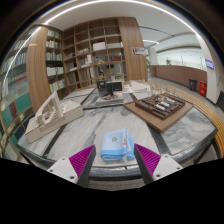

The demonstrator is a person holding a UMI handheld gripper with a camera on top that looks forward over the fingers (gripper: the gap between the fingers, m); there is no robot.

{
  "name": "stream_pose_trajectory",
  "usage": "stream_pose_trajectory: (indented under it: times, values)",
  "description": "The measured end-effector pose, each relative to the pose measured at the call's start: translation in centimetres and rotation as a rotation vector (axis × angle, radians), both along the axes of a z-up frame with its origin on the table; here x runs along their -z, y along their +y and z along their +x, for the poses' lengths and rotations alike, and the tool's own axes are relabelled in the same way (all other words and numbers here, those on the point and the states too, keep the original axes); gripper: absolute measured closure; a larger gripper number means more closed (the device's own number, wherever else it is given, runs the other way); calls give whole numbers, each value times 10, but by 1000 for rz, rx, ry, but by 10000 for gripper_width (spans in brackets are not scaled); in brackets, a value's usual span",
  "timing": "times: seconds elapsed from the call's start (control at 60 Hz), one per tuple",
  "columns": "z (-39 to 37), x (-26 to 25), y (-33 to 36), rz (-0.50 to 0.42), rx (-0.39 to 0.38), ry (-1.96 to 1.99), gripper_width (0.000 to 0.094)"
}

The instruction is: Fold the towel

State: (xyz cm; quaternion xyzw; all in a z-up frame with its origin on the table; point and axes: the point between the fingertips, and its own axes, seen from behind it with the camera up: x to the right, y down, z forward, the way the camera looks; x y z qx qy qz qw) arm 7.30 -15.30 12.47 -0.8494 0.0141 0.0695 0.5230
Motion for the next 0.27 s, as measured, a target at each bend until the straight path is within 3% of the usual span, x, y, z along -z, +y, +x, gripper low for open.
stream_pose_trajectory:
  times: [0.267]
  values:
    - [-13, -24, -24, 65, -52, -2, 146]
